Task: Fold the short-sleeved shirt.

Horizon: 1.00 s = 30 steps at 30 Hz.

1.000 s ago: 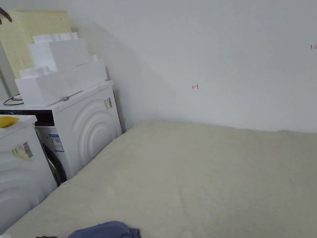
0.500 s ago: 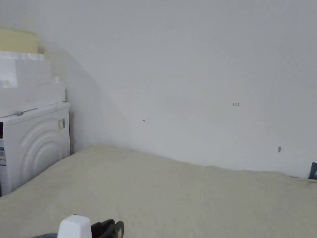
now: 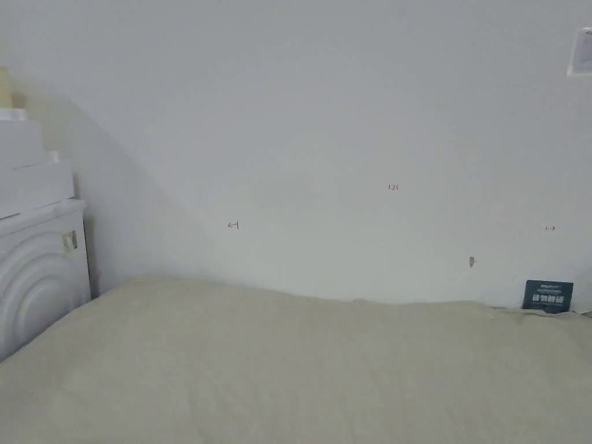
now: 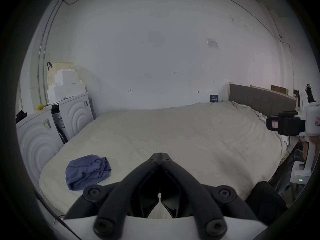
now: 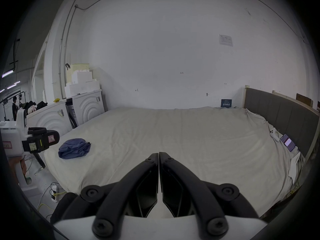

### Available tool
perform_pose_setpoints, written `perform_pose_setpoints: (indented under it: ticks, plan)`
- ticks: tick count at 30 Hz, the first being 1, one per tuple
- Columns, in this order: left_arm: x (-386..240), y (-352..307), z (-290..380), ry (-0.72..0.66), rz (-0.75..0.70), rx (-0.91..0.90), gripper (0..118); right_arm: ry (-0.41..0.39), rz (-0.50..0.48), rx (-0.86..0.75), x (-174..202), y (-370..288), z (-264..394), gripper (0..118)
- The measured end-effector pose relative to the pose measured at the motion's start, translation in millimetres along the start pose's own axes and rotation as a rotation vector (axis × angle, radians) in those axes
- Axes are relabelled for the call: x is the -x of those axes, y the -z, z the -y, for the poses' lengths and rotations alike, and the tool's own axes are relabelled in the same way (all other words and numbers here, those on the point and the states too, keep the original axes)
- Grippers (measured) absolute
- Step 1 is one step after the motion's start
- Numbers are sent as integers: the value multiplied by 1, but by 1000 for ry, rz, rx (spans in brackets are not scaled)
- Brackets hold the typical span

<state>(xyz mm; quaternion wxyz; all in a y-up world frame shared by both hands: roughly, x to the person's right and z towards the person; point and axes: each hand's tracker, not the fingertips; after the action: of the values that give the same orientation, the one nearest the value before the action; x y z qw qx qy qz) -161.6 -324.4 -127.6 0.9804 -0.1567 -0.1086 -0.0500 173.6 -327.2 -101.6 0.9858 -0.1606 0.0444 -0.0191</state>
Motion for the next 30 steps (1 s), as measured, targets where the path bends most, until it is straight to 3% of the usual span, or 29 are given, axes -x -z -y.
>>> perform_pose_setpoints:
  ticks: [30]
  plan:
    - [1, 0, -6, -15, -18, 30, 1, 6, -6, 40, 7, 4, 3, 1]
